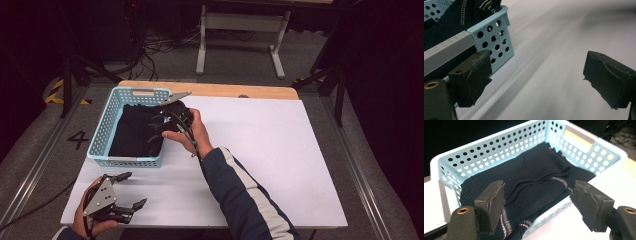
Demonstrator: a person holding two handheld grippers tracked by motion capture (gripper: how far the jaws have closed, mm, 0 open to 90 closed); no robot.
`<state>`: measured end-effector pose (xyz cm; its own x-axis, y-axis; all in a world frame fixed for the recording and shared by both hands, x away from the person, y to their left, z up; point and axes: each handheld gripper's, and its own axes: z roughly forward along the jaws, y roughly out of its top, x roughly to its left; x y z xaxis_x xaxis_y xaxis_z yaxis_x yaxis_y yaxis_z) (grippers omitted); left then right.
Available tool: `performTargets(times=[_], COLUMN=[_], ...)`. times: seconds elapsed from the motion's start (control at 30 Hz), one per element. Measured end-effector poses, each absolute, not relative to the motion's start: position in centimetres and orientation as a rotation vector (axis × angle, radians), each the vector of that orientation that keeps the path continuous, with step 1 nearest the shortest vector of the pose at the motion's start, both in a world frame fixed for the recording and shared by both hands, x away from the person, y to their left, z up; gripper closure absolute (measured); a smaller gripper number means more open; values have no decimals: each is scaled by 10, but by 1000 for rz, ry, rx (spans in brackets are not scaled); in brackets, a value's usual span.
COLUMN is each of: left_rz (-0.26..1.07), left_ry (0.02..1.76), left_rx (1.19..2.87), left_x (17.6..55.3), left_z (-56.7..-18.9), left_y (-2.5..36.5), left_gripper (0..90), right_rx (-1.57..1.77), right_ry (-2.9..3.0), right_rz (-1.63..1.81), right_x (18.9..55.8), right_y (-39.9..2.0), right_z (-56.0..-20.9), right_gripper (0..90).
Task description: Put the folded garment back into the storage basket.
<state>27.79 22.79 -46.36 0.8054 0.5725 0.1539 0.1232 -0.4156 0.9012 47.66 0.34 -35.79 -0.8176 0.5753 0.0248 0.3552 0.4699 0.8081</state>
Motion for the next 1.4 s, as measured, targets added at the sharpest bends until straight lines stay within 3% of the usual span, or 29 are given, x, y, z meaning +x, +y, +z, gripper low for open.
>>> performTargets(times=[1.4], left_rz=[555], left_ry=[522], left_rx=[1977], left_x=[279], left_z=[-465], left_y=[225], left_gripper=[90], right_rx=[628], right_ry=[2230], right_rz=[1292], right_x=[437], right_y=[-81], right_z=[-317], right_gripper=[228])
